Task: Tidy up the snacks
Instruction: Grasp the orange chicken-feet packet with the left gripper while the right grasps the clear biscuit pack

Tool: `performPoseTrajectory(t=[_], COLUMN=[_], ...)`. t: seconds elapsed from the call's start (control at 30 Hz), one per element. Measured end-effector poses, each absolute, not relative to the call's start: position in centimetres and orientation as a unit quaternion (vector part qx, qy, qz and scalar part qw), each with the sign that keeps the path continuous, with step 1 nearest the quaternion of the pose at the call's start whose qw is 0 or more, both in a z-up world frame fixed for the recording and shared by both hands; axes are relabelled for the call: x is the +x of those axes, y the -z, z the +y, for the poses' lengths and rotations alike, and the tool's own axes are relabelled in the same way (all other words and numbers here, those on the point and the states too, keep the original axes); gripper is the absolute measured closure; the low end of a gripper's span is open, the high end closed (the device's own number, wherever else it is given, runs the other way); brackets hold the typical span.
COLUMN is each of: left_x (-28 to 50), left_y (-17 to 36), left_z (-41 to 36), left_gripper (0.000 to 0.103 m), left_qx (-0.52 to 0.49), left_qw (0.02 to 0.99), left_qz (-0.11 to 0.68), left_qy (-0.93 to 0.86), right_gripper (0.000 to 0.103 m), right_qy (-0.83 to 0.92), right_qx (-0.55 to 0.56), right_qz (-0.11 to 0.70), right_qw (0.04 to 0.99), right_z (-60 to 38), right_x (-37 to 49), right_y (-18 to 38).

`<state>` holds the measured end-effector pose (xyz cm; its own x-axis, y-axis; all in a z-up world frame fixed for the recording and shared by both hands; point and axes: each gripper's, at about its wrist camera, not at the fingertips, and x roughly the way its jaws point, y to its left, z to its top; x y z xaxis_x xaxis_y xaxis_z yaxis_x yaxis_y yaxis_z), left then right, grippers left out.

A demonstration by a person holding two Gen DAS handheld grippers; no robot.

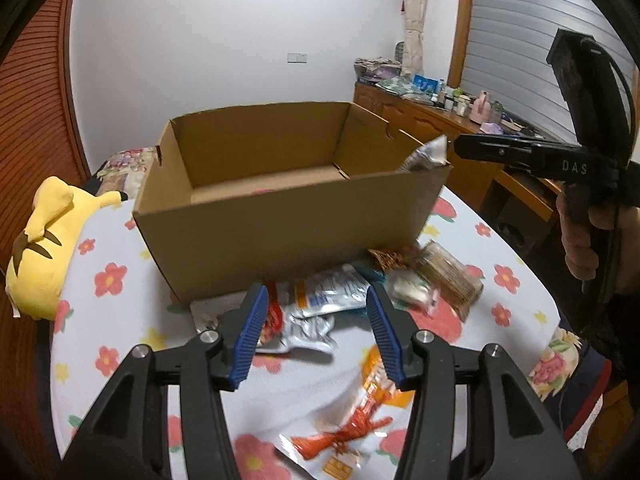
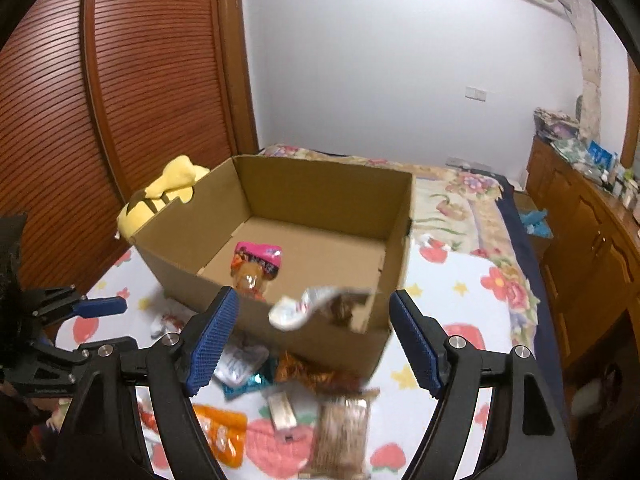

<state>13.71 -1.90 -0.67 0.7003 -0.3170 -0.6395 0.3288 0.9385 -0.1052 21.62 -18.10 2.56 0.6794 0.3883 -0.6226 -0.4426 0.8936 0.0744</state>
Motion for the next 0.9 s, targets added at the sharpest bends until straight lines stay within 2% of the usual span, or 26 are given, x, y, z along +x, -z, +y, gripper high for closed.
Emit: performPoseTrajectory(t=[0.3,0.53,0.7,0.77,0.9], left_x=[12.2,11.9,11.6,11.6,11.4], left_y=[3.3,5.7,6.8,7.1,7.4], left_z=[-2.9,-2.8,-3.2,-3.4,-4.1], left_gripper=[0.046,0.045,0.045,0.044,0.043], left_qx=[0.019,0.021,0.031,0.034,0.048], left_qw=[0.912,0.902,0.896,0.894,0.888], left_qz=[0.360,0.385,0.396,0.401,0.406], left_qy=[0.195,0.194,0.201,0.200,0.211], right_gripper=[0.024,0.035,0.037,0.040,0.058], right_qy=[-0.211,-0.206,-0.198,-0.193,-0.188], right_qx=[-0.036,-0.033,-0.030,-0.032,-0.040], right_qz=[0.348,0.385,0.410,0.417,0.423], right_qw=[0.913,0.899,0.890,0.888,0.886], right_z=[-20.9,-21.4,-21.1,-21.1,-21.2], right_x=[18.0,17.6,18.4,18.7,18.8], right_y=[1.3,6.1,9.1,9.9,10.9])
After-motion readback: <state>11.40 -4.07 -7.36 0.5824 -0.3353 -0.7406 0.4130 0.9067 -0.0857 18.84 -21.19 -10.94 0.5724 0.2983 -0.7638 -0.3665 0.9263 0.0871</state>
